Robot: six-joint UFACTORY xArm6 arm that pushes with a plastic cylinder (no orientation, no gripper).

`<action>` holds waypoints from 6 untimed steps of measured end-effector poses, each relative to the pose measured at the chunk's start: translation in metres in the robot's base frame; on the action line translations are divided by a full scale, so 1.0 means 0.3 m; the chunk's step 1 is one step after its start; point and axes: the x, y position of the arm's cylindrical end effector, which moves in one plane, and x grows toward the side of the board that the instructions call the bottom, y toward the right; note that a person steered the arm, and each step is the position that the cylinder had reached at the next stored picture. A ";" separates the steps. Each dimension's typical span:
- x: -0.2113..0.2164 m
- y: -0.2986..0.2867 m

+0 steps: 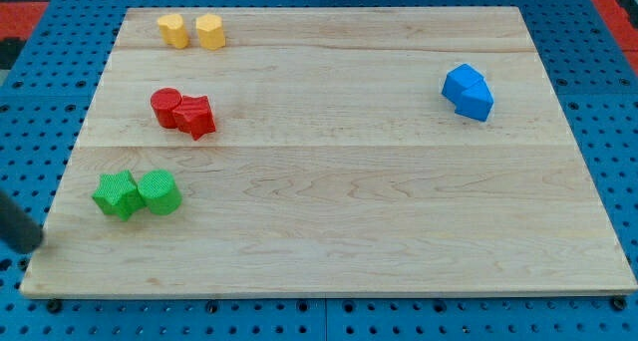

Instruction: Move the green star to the bottom left of the green circle

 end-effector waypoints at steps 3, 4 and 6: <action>-0.163 0.226; -0.163 0.413; -0.060 0.502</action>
